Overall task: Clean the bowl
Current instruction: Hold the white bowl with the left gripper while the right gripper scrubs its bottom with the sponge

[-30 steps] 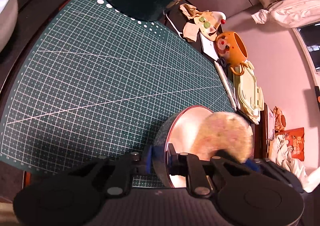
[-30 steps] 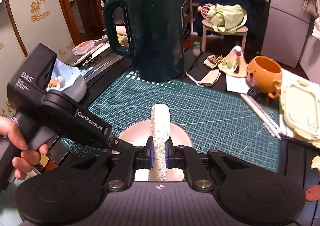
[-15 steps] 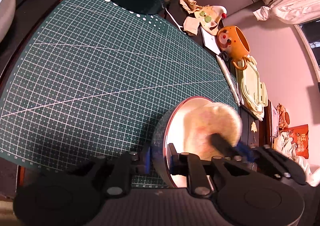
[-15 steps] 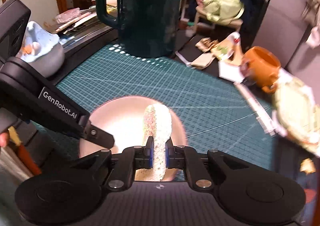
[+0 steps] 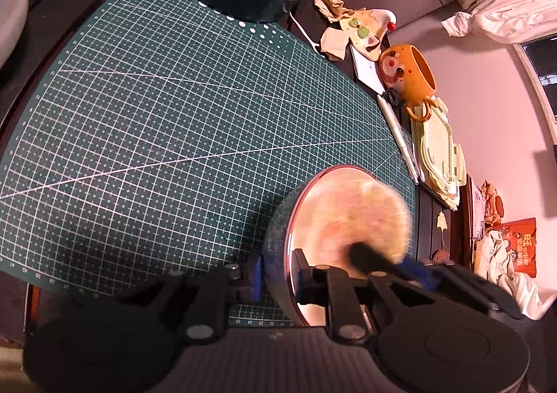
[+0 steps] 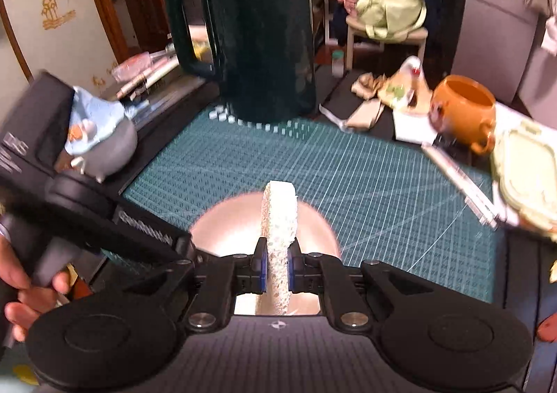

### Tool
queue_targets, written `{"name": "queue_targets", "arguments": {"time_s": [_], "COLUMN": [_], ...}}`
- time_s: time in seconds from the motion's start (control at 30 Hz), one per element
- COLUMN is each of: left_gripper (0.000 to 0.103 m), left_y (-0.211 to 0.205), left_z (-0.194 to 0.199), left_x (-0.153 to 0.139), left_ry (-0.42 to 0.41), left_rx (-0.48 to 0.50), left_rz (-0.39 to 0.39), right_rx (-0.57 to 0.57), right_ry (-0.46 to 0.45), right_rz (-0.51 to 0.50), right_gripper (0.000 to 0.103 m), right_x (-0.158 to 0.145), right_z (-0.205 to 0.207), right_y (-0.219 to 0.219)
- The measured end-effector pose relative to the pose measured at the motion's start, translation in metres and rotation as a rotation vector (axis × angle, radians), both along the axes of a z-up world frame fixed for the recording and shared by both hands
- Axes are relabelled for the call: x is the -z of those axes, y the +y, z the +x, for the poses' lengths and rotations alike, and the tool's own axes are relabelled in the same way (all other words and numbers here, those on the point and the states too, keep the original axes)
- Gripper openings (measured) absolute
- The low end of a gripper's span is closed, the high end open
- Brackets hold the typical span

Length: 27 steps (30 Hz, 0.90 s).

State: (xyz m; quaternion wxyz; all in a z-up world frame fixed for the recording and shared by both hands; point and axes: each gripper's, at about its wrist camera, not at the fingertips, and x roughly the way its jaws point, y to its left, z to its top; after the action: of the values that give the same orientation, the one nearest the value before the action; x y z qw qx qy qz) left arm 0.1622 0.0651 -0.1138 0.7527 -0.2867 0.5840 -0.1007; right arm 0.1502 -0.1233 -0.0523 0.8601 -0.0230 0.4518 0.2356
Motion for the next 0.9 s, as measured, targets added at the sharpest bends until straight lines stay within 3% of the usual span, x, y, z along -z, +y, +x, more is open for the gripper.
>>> {"name": "queue_targets", "arguments": {"time_s": [0.07, 0.13, 0.23, 0.37, 0.47, 0.57, 0.7, 0.9], "left_gripper": [0.017, 0.017, 0.017, 0.017, 0.017, 0.017, 0.017, 0.018], "left_y": [0.0, 0.0, 0.001, 0.0, 0.0, -0.001, -0.002, -0.004], "left_z": [0.0, 0.0, 0.0, 0.0, 0.001, 0.001, 0.001, -0.001], "left_x": [0.0, 0.0, 0.0, 0.0, 0.0, 0.0, -0.001, -0.001], "left_ry": [-0.001, -0.001, -0.002, 0.0, 0.0, 0.002, 0.001, 0.0], "left_rx": [-0.001, -0.001, -0.002, -0.003, -0.004, -0.006, -0.008, -0.007], "left_rz": [-0.001, -0.004, -0.004, -0.006, -0.008, -0.01, -0.006, -0.005], "right_rx": [-0.003, 0.005, -0.005, -0.01, 0.007, 0.026, 0.015, -0.03], "right_ry": [0.026, 0.015, -0.067, -0.169, -0.214, -0.205, -0.093, -0.031], "right_rz": [0.023, -0.028, -0.197, -0.282, -0.262, -0.181, -0.037, -0.068], "right_gripper": [0.009, 0.009, 0.009, 0.009, 0.009, 0.009, 0.009, 0.009], "right_x": [0.006, 0.008, 0.009, -0.009, -0.026, -0.034, -0.025, 0.002], "right_z": [0.003, 0.003, -0.007, -0.019, -0.024, -0.019, -0.01, -0.006], "right_y": [0.001, 0.004, 0.014, 0.018, 0.011, -0.002, -0.007, 0.012]}}
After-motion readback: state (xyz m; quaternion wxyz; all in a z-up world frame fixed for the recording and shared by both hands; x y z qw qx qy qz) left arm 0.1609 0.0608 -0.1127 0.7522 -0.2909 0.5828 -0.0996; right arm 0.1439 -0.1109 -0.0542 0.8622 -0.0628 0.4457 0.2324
